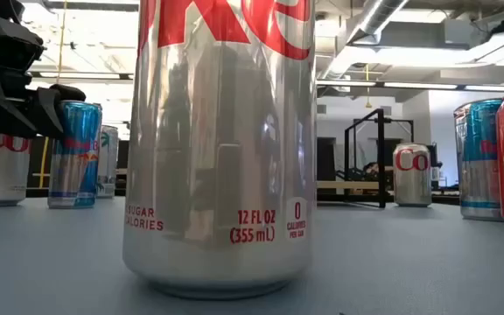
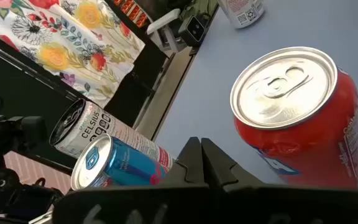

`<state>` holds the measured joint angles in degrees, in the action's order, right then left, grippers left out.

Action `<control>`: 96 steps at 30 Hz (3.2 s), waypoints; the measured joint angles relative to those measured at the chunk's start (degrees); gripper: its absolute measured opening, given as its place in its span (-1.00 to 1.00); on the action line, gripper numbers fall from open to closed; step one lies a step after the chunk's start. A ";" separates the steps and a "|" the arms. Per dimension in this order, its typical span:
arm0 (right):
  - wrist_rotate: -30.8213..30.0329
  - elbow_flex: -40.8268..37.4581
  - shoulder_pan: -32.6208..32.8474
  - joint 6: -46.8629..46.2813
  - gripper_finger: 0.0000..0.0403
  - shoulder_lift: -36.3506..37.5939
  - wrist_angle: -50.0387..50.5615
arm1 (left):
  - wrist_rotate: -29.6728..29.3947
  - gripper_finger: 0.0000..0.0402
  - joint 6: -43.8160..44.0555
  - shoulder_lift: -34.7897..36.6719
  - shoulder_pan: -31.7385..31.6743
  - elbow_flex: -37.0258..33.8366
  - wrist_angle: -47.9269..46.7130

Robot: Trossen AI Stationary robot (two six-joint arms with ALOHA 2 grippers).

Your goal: Place canned beverage on shelf

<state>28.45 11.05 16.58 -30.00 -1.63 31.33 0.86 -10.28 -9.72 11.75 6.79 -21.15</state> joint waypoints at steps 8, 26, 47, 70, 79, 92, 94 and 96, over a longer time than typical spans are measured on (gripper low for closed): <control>0.00 0.00 -0.02 0.00 -1.00 0.00 0.00 | 0.00 -0.38 0.00 -0.02 0.00 0.00 0.00; 0.00 0.00 -0.02 -0.02 -1.00 0.00 0.00 | 0.00 -0.38 0.00 -0.02 0.02 0.00 0.00; -0.01 0.00 -0.01 0.00 -1.00 -0.01 -0.01 | 0.00 -0.38 0.00 -0.01 0.01 0.00 -0.02; 0.00 0.00 -0.02 0.00 -1.00 0.00 -0.01 | 0.00 -0.38 0.00 0.00 0.01 -0.01 -0.01; 0.00 0.00 -0.02 0.00 -1.00 0.00 0.00 | -0.01 -0.38 -0.69 -0.01 0.02 0.00 0.00; -0.09 0.00 -0.24 13.46 -1.00 0.00 -0.07 | -4.50 -0.38 9.27 -0.02 0.02 -0.02 8.81; -1.69 -0.04 -0.24 20.01 -1.00 -0.01 -0.43 | -4.57 -0.38 12.15 -0.02 0.02 -0.02 12.51; -5.22 -0.41 -0.24 23.79 -1.00 -0.02 -3.39 | -4.57 -0.38 14.14 -0.02 0.02 -0.02 15.84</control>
<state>23.22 10.64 16.33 -6.21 -1.65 27.94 -3.71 3.86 -9.74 11.77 6.76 -5.31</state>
